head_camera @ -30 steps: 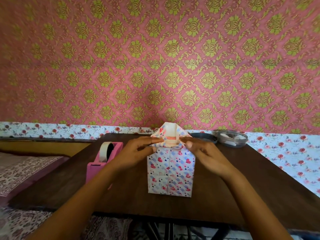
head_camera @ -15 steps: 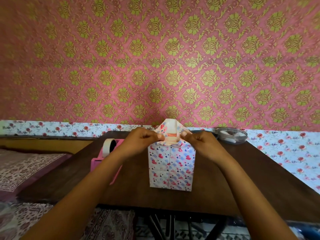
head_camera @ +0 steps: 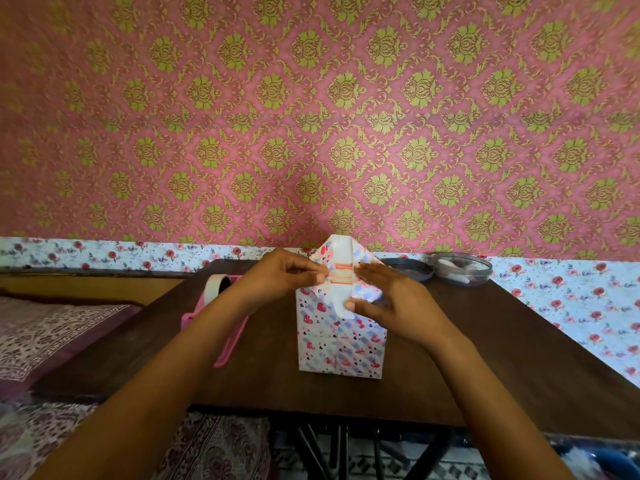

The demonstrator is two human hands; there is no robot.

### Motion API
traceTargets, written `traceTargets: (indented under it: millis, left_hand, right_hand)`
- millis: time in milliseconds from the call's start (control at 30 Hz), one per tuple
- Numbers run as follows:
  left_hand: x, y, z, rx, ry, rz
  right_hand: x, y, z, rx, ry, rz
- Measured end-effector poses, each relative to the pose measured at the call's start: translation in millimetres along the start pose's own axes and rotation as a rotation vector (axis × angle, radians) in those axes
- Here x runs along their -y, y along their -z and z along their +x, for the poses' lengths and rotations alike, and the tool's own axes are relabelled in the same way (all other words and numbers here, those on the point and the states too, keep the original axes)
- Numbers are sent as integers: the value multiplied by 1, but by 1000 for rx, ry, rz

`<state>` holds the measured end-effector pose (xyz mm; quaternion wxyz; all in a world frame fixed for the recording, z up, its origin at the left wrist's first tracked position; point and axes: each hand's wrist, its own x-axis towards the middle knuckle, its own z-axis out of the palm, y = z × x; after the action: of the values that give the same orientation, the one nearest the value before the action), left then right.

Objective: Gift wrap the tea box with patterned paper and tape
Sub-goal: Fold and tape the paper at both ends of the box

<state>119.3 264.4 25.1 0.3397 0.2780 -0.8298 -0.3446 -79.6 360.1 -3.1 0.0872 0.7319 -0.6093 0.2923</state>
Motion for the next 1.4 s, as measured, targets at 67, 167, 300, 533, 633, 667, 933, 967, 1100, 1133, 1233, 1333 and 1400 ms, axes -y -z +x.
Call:
traceTargets:
  millis: [67,167,300,533,633,667,933,967,1100,1133,1233,1333,1400]
  left_hand:
    - [1,-1,1,-11,-6,0]
    - [2,-1,2,-23,13,-8]
    - [4,-3,3,-30,24,-19]
    - [9,-12,1,-127,47,-31]
    - [9,-14,-3,-149,50,-48]
    - [7,-12,-5,-187,69,-99]
    - [28,58,-43,-378,535,322]
    - [33,66,-47,-361,624,380]
    - [50,83,-61,-385,833,276]
    - [53,82,-63,-389,845,168]
    - [55,75,-68,-395,903,-101]
    - [54,74,-66,-387,939,-163]
    - [54,75,-63,-401,956,-173]
  right_hand:
    - [2,4,1,7,9,-31]
    - [4,5,3,-3,16,-58]
    - [5,2,3,-25,7,-6]
    - [11,1,7,-56,-95,140]
    - [7,-2,10,-48,-71,116]
    - [6,-3,10,-40,-76,111]
    - [1,-8,14,-52,-68,45]
    - [0,-7,14,-56,-66,45]
    - [1,-8,13,-59,-62,57]
    - [0,-9,13,-61,-62,61]
    - [0,-9,12,-61,-61,65]
    - [1,-9,11,-57,-68,71]
    - [1,-10,12,-65,-65,70]
